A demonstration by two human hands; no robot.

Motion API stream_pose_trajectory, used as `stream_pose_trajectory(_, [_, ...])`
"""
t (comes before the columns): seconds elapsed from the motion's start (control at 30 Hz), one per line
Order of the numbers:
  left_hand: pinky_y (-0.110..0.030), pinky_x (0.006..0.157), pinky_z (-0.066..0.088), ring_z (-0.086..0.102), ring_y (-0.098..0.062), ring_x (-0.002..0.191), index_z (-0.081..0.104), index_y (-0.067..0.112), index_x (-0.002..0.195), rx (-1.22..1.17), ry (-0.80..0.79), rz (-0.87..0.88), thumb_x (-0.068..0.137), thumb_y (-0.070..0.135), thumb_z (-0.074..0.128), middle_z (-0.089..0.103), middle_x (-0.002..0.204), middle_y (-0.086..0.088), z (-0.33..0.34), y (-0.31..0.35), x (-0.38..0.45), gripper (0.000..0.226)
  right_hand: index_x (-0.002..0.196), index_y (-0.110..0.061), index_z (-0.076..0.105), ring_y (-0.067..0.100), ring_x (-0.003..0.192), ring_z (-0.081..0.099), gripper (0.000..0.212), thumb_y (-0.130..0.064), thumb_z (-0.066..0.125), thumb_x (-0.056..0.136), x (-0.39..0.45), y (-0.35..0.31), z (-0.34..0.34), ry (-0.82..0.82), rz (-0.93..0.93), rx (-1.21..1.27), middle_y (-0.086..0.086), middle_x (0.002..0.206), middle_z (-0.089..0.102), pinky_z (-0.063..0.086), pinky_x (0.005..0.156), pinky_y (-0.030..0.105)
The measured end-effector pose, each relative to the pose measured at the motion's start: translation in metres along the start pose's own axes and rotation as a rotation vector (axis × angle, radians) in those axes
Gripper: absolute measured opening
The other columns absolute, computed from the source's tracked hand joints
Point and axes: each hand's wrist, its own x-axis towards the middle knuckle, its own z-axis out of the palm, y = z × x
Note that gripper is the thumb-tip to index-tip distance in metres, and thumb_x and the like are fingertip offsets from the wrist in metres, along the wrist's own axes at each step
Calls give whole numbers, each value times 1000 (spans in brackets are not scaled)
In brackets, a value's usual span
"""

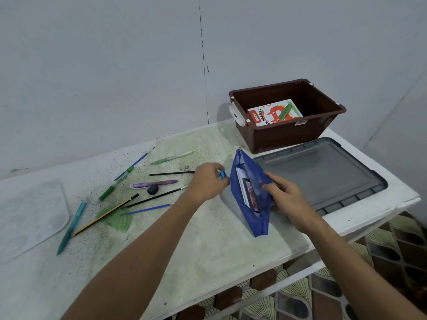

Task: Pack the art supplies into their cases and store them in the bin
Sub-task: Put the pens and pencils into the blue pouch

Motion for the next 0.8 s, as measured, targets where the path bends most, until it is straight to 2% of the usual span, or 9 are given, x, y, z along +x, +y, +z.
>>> stream_pose_trajectory(0.07, [-20,73,45,58,-11,80,67,19,116,-106,183,8,82,31,70,63,97,2,-11,6,-2,36,134,-33,48,15,92,69,40,-22,54,96,3,-1,6,-7,5,-2,-3,107,67,60,74,39])
stream_pose_trajectory(0.13, [-19,70,46,57,-8,74,68,24,110,-172,246,59,81,37,71,63,92,6,-19,12,-4,32,133,-31,49,13,89,69,41,-19,55,95,7,-1,11,-7,2,6,-6,101,69,60,72,36])
stream_pose_trajectory(0.27, [-10,60,39,55,-3,68,68,22,114,-20,-22,144,79,35,74,64,90,7,-24,17,-12,37,134,-31,48,11,86,69,41,-15,52,96,12,-4,22,-37,-11,17,-10,91,70,59,68,31])
stream_pose_trajectory(0.33, [-11,64,38,55,-4,74,66,19,118,22,-83,156,80,35,74,63,95,6,-23,13,-14,42,133,-30,49,8,82,70,41,-13,52,96,15,-3,26,-41,-16,28,-12,84,72,58,65,30])
stream_pose_trajectory(0.47, [-15,68,42,58,-3,76,68,19,113,-83,30,76,84,34,69,67,95,6,-27,-2,-12,33,138,-28,47,12,88,69,44,-15,53,96,21,-2,30,-30,-2,33,-6,96,69,59,68,34])
stream_pose_trajectory(0.57, [-21,74,48,60,-11,81,67,16,113,12,119,29,88,19,58,66,101,1,-42,-22,-3,27,136,-30,47,13,90,67,43,-19,55,96,25,-4,31,-31,11,29,-5,102,66,58,62,30])
stream_pose_trajectory(0.67, [-22,78,40,55,-16,91,63,15,119,154,76,0,88,14,59,58,113,-8,-55,-49,9,31,136,-30,48,14,93,67,43,-20,57,95,31,-6,32,-38,9,22,-2,106,67,59,63,32])
stream_pose_trajectory(0.73, [-23,82,39,54,-17,94,62,18,122,187,36,-1,86,18,65,54,117,-9,-59,-65,16,36,137,-29,49,16,96,67,45,-21,59,93,37,-6,33,-41,0,9,0,109,67,60,67,36])
stream_pose_trajectory(0.8, [-26,92,41,54,-20,108,60,21,125,183,-5,-13,83,24,70,51,122,-7,-63,-75,22,43,136,-28,50,16,96,66,45,-21,61,92,40,-9,34,-44,-10,-5,-1,109,66,60,66,33])
